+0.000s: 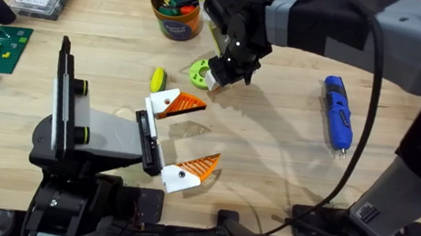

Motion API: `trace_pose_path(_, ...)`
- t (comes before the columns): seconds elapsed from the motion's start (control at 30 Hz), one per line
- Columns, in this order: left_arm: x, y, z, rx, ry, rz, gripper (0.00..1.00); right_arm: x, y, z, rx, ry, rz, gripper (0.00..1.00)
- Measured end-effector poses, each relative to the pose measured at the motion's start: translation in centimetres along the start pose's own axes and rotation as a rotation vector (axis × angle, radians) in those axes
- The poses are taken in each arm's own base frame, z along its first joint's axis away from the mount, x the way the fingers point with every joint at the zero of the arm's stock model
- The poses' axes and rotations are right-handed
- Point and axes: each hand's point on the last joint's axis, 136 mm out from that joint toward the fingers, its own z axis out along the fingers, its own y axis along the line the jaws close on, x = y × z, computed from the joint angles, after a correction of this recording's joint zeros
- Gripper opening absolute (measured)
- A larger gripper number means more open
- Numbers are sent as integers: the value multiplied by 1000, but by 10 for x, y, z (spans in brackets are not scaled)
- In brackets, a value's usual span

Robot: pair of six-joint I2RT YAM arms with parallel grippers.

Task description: Pick up the gripper from the table and insert it into the empty holder that is missing its gripper. Then pick up a screw, insert it into the mounting hole, and use the screwdriver to tighten it. Finally, clean up the table by picking up the vegetable and placing it into the bucket.

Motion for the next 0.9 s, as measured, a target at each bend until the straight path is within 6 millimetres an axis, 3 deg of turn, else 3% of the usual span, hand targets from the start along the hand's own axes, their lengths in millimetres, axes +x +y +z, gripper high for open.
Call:
trace_pose_path(0.33,0,0,0,1,1,-2,990,4,0,0,1,15,-3,408)
trace_pose_path(0.6,0,0,0,1,1,-2,990,18,-2,-5,6,66,-6,408)
trace_pose_path(0.9,0,0,0,1,1,-2,990,17,-1,-58,-2,-17,-8,408)
